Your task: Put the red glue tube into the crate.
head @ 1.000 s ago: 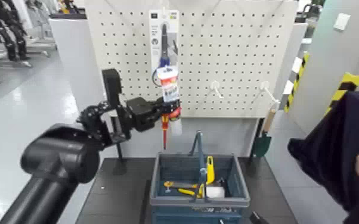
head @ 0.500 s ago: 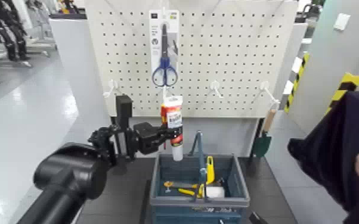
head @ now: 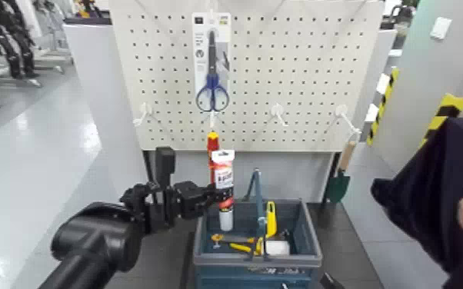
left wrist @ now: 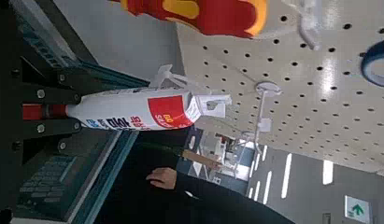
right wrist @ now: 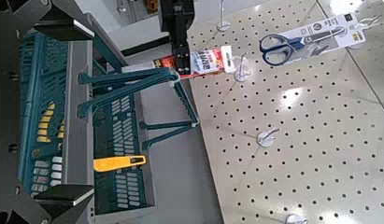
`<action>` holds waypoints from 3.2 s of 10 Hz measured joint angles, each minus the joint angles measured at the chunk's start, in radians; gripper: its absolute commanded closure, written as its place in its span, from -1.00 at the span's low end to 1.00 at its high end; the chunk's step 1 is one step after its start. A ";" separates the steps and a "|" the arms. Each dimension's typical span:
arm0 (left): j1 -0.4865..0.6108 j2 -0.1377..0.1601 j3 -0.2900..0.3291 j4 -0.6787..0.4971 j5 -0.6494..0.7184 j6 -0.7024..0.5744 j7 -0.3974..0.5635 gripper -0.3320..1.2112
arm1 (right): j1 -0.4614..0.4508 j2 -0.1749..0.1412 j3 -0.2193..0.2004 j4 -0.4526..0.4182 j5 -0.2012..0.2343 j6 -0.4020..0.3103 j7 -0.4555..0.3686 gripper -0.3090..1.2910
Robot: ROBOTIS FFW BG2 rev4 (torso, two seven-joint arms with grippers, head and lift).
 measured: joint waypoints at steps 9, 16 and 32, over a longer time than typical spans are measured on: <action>-0.015 -0.014 -0.030 0.104 -0.013 -0.002 -0.010 -0.61 | -0.003 -0.001 0.003 0.003 -0.001 0.003 0.005 -0.44; -0.005 -0.011 -0.007 0.058 -0.019 -0.017 -0.003 -0.72 | -0.004 -0.005 0.003 -0.006 -0.001 0.011 0.010 -0.44; 0.961 -0.063 0.241 -0.938 -0.294 -0.144 0.766 -0.54 | 0.040 -0.004 -0.019 -0.055 0.071 -0.041 -0.039 -0.44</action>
